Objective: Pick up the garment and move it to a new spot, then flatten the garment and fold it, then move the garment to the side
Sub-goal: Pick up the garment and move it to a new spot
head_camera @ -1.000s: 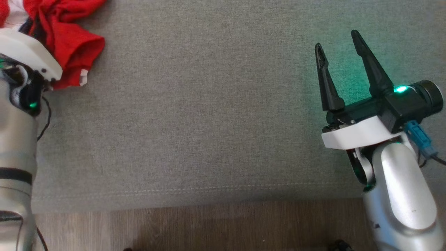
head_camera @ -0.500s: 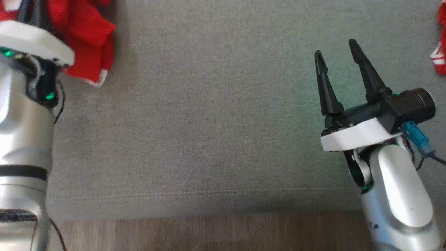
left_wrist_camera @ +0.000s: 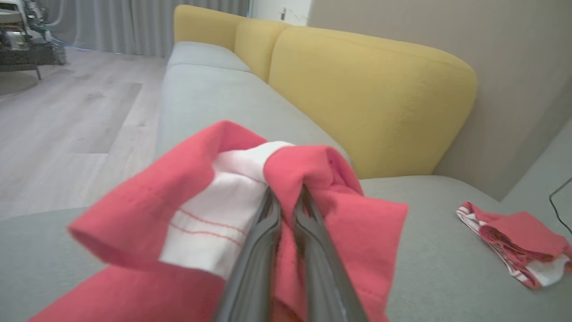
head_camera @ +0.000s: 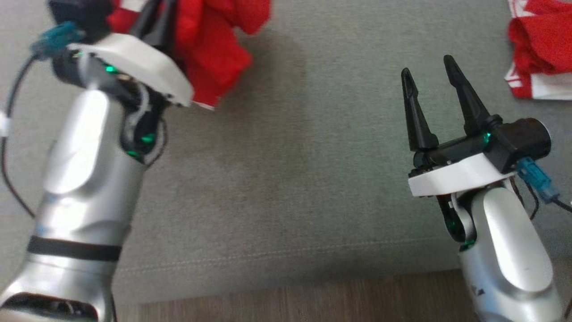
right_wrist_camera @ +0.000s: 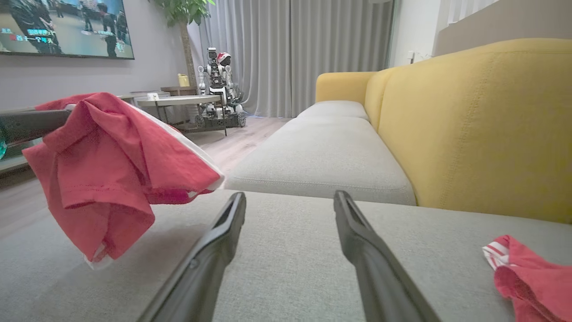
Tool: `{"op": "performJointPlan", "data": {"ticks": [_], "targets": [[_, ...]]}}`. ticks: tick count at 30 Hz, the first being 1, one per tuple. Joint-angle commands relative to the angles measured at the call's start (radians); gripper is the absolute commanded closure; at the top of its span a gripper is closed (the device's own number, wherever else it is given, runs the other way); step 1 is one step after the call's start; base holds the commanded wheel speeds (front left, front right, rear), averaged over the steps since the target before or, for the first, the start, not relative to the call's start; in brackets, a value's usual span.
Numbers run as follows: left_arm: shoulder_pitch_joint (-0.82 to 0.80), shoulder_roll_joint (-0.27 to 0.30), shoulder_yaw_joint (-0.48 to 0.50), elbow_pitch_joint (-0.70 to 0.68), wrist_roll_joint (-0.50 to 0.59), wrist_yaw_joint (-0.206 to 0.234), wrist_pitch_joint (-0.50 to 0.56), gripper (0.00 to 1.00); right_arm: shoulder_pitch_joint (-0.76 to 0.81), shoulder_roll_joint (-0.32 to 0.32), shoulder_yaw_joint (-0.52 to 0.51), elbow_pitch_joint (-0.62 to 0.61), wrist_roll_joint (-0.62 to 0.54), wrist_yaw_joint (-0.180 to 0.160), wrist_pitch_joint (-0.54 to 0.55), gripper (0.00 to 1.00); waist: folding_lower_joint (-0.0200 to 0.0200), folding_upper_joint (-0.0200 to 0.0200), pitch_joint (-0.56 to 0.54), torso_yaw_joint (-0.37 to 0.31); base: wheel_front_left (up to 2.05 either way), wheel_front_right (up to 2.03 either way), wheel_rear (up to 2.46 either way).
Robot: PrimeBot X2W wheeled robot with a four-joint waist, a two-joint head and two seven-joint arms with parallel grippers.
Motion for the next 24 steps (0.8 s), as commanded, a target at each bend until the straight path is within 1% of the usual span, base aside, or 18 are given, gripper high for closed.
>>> {"op": "performJointPlan", "data": {"ticks": [1, 4, 5, 7, 12, 15, 19, 20, 24], "targets": [[-0.025, 0.018, 0.010, -0.057, 0.019, 0.017, 0.016, 1.00, -0.004, 0.015, 0.016, -0.038, 0.009, 0.000, -0.009, 0.00, 0.0000, 0.0000, 0.012, -0.026, 0.00, 0.00, 0.00], [-0.019, -0.022, -0.020, -0.079, 0.026, 0.043, 0.046, 1.00, -0.014, 0.015, 0.015, -0.056, 0.022, 0.000, -0.009, 0.00, 0.0000, 0.0000, 0.032, -0.062, 0.00, 0.00, 0.00], [-0.019, -0.022, -0.020, -0.079, 0.026, 0.043, 0.046, 1.00, -0.014, 0.015, 0.015, -0.056, 0.022, 0.000, -0.009, 0.00, 0.0000, 0.0000, 0.032, -0.062, 0.00, 0.00, 0.00], [-0.022, -0.050, -0.040, -0.075, 0.031, 0.057, 0.058, 1.00, -0.020, 0.015, 0.015, -0.067, 0.031, 0.000, -0.009, 0.00, 0.0000, 0.0000, 0.046, -0.088, 0.00, 0.00, 0.00], [-0.038, -0.095, -0.112, -0.010, 0.059, 0.077, 0.069, 1.00, -0.033, 0.015, 0.012, -0.086, 0.055, 0.000, -0.009, 0.00, 0.0000, 0.0000, 0.075, -0.155, 0.00, 0.00, 0.00], [-0.054, -0.115, -0.144, 0.043, 0.048, 0.086, 0.057, 1.00, -0.038, 0.015, 0.016, -0.093, 0.064, 0.000, -0.009, 0.00, 0.0000, 0.0000, 0.089, -0.191, 0.00, 0.00, 0.00], [-0.082, -0.125, -0.192, 0.102, 0.018, 0.098, 0.030, 1.00, -0.040, 0.015, 0.013, -0.104, 0.078, 0.000, -0.009, 0.00, 0.0000, 0.0000, 0.099, -0.223, 0.00, 0.00, 0.00], [-0.089, -0.125, -0.208, 0.106, -0.004, 0.102, 0.020, 1.00, -0.039, 0.015, 0.014, -0.105, 0.081, 0.000, -0.009, 0.00, 0.0000, 0.0000, 0.100, -0.229, 0.00, 0.00, 0.00], [-0.122, -0.126, -0.291, 0.103, -0.099, 0.145, -0.030, 1.00, -0.037, 0.015, 0.020, -0.106, 0.089, 0.000, -0.009, 0.00, 0.0000, 0.0000, 0.099, -0.245, 0.00, 0.00, 0.00]]}}
